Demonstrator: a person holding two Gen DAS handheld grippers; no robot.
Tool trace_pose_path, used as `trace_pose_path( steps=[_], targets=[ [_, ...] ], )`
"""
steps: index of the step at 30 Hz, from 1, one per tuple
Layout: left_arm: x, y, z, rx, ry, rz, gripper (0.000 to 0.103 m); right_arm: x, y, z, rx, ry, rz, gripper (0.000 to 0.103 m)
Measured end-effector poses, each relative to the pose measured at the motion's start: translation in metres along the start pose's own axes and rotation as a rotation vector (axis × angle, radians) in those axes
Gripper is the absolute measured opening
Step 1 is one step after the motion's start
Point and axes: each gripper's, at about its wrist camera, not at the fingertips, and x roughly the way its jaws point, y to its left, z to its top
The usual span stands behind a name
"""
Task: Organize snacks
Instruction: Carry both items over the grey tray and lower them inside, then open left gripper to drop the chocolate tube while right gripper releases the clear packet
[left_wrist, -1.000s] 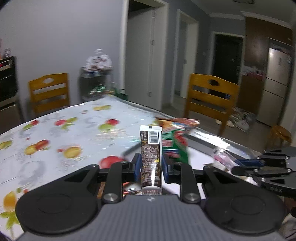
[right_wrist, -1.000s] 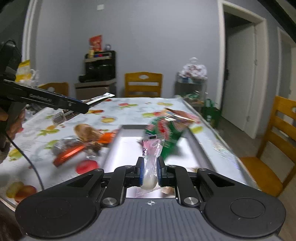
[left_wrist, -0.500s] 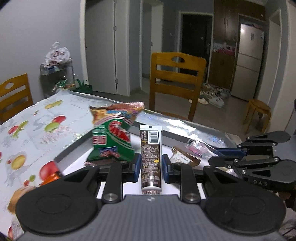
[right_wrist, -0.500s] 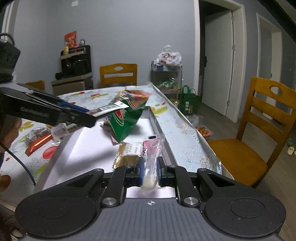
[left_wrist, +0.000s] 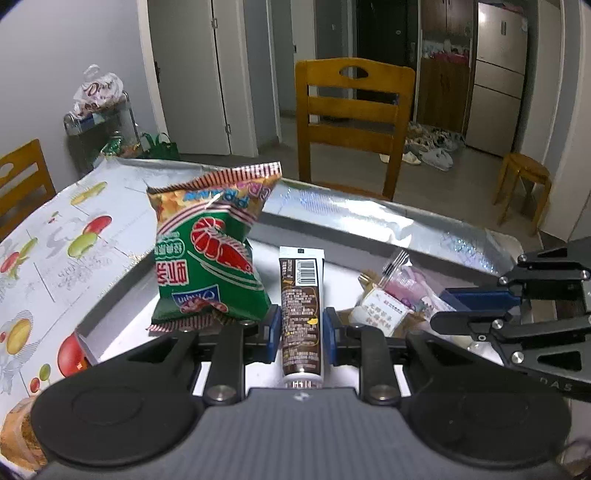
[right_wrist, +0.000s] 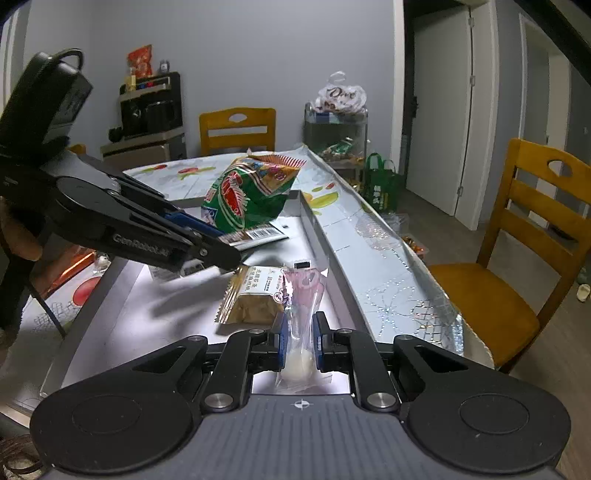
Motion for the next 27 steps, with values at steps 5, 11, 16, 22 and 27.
trace_pose_path(
  steps=[5,11,16,22,27],
  targets=[
    [0.004,0.004,-0.002,-0.002,0.009,0.001,0.021,-0.001,-0.001,-0.001,0.007,0.004,-0.001,0.018],
    [0.002,0.004,-0.003,0.01,0.006,0.009,0.021,-0.002,0.0,0.0,0.005,0.005,-0.008,0.02],
    [-0.005,0.005,-0.003,0.016,-0.011,0.008,0.023,-0.003,0.001,0.0,0.005,0.002,-0.009,0.022],
    [-0.017,0.006,-0.007,0.013,-0.034,0.006,0.04,-0.007,0.002,0.003,0.011,-0.013,-0.028,0.031],
    [-0.038,0.007,-0.011,-0.005,-0.071,0.008,0.06,-0.012,0.006,0.006,0.01,-0.023,-0.022,0.038]
  ],
)
